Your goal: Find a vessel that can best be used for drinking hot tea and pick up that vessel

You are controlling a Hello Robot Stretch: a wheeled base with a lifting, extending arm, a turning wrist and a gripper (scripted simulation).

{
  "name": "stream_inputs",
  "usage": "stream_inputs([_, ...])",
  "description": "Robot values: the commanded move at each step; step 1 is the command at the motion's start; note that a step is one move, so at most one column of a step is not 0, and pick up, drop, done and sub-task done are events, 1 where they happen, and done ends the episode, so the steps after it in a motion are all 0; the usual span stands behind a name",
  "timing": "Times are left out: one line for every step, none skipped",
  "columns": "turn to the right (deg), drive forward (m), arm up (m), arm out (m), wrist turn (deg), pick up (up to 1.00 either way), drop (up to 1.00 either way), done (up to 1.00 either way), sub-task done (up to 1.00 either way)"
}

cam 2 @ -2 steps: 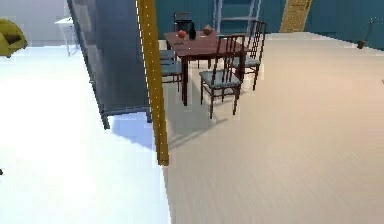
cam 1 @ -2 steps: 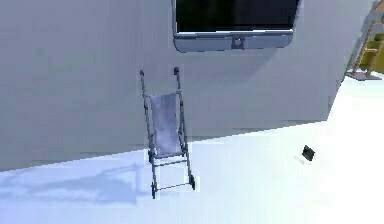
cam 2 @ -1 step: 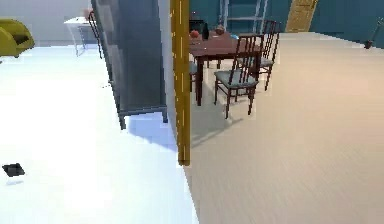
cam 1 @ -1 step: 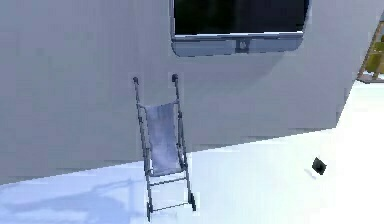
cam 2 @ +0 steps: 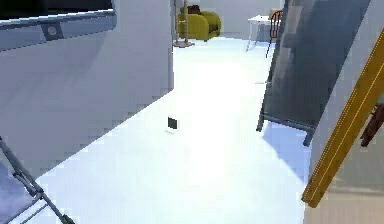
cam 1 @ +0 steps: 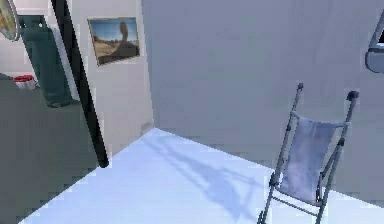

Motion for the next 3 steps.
stream_inputs([-9.0,0.0,0.0,0.0,0.0,0.0,0.0,0.0,0.0])
stream_inputs([0.0,0.25,0.0,0.0,0.0,0.0,0.0,0.0,0.0])
stream_inputs([-42.0,0.0,0.0,0.0,0.0,0.0,0.0,0.0,0.0])
